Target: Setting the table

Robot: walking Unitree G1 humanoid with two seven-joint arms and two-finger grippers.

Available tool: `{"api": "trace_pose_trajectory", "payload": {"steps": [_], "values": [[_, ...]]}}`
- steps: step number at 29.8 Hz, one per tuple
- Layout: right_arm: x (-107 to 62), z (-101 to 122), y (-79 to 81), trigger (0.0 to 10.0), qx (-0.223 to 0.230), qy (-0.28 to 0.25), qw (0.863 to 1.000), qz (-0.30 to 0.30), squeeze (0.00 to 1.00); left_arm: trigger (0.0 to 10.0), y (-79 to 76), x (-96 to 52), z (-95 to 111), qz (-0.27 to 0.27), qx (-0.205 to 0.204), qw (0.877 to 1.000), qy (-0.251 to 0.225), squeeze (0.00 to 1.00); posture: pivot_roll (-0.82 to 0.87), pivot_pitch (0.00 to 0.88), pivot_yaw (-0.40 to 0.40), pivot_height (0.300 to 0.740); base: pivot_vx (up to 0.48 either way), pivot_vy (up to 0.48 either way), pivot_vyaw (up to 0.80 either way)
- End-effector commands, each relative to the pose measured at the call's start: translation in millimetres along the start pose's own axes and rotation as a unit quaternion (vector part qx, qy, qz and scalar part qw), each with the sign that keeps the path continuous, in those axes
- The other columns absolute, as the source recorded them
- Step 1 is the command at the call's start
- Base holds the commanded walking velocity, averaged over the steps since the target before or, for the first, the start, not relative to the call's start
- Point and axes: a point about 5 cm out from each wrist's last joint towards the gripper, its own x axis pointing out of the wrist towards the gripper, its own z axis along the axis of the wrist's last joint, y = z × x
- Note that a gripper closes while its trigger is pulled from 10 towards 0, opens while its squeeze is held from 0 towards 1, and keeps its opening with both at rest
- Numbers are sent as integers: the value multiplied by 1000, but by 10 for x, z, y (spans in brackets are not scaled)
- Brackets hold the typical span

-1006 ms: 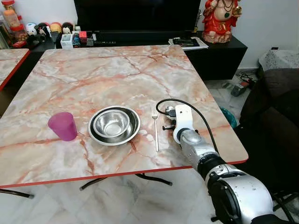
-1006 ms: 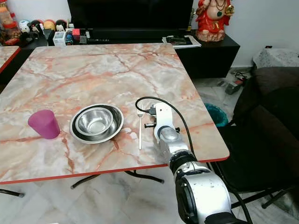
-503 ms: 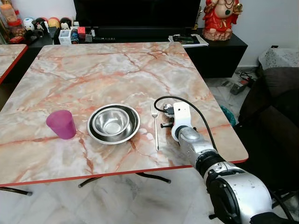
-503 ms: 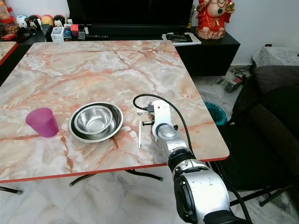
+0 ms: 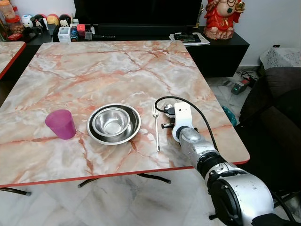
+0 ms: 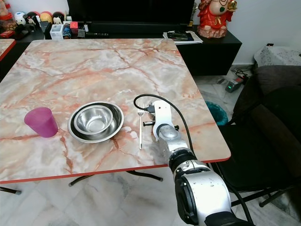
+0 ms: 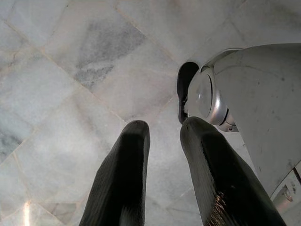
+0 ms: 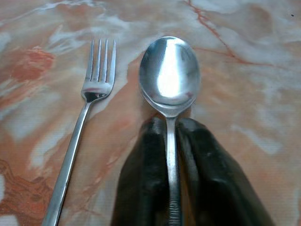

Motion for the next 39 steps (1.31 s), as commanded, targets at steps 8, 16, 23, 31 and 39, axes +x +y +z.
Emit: {"api": "trace_pose_trajectory", "payload": {"steps": [8, 16, 23, 31, 39], "values": [[2, 13, -1, 10000, 8, 0, 1000, -2, 1000, 10000, -70, -17, -84, -9, 0, 1000, 16, 0, 125, 80, -84, 740, 0, 0, 0], [2, 46, -20, 10000, 13, -9, 1000, -7, 1000, 10000, -88, -2, -47, -10, -1, 1000, 14, 0, 125, 63, -82, 740, 0, 0, 0], [2, 117, -40, 10000, 22, -26, 999, -16, 1000, 10000, -84, 16, 6, -11, 0, 1000, 10, 0, 124, 44, -79, 740, 0, 0, 0], [-10, 275, -105, 10000, 29, -81, 996, -31, 0, 10000, -79, 24, 32, -11, 0, 1000, 7, 0, 128, 32, -71, 740, 0, 0, 0], [-116, 662, -255, 10000, 45, -229, 971, -50, 0, 10000, -69, 60, 145, -10, -2, 1000, -1, 0, 91, 0, -53, 740, 0, 0, 0]]}}
